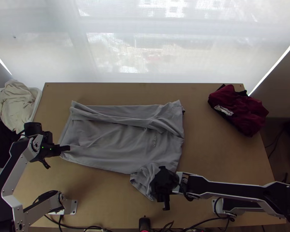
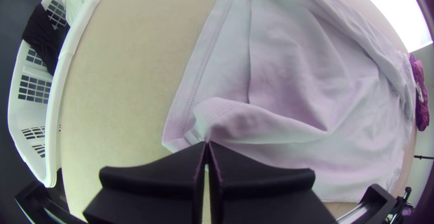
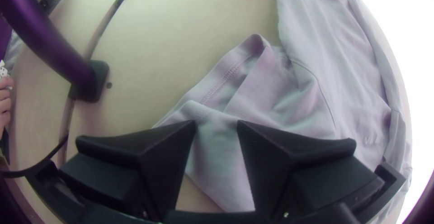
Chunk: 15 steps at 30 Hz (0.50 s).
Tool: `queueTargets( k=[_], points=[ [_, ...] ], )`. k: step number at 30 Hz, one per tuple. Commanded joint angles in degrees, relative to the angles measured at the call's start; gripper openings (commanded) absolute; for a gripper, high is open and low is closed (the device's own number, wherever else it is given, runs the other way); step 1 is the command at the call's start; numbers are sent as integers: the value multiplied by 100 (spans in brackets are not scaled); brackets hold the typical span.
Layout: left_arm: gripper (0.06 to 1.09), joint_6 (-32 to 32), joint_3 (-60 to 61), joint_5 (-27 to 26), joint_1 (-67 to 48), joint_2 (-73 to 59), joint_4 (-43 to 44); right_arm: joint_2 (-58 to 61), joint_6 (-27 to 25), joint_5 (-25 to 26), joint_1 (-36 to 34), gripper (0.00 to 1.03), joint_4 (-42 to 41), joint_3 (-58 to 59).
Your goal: Fold the t-shirt
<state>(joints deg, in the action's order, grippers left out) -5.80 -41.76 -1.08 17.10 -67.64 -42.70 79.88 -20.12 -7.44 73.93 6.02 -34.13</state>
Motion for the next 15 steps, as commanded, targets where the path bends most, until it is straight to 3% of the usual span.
queueTargets(
  k=[1,3,4,15],
  points=[
    [9,-53,-78,-6,30,-92,7,230,-10,226,-19,22,-110,-120],
    [9,-53,-78,3,56,-109,7,213,-18,226,-10,5,-110,-120],
    [9,-61,-78,-6,56,-109,7,204,-10,234,-10,3,-101,-120],
    [9,-26,-140,-6,100,14,-2,-587,-1,410,-230,3,417,-94]
  ],
)
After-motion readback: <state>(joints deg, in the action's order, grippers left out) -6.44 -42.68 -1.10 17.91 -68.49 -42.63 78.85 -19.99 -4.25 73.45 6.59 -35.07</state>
